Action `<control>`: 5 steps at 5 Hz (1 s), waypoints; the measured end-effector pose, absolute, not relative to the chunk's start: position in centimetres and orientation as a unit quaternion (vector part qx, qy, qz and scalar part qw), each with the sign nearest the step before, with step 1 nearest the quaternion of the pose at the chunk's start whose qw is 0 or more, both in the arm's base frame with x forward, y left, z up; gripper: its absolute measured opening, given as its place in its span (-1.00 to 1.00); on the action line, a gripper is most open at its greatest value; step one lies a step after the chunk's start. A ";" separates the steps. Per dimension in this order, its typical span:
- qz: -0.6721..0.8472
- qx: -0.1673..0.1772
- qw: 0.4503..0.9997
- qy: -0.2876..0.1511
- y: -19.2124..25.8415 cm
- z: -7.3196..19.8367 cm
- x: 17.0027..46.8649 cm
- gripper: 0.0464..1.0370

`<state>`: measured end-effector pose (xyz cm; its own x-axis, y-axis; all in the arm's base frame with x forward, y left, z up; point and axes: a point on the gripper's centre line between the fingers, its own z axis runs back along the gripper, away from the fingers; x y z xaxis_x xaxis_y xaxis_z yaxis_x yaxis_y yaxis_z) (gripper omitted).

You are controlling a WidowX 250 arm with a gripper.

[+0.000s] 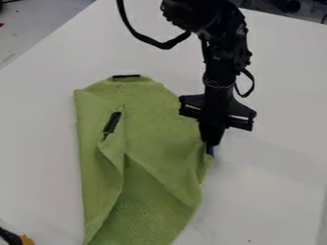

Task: Fold the cloth from right to left

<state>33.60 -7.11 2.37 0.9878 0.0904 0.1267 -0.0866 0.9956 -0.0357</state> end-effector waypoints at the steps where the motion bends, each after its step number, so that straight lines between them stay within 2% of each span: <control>1: 0.087 -0.002 0.992 -0.091 -4.6 5.7 33.2 -0.96; 2: 0.129 -0.001 0.987 -0.095 0.2 7.0 32.6 -0.96; 4: 0.203 -0.033 0.974 -0.091 10.2 4.6 29.2 -0.96; 5: 0.240 -0.048 0.966 -0.088 13.2 3.0 27.4 -0.96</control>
<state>27.40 13.20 2.99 0.8695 0.4715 0.1475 -0.4546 0.8805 -0.1344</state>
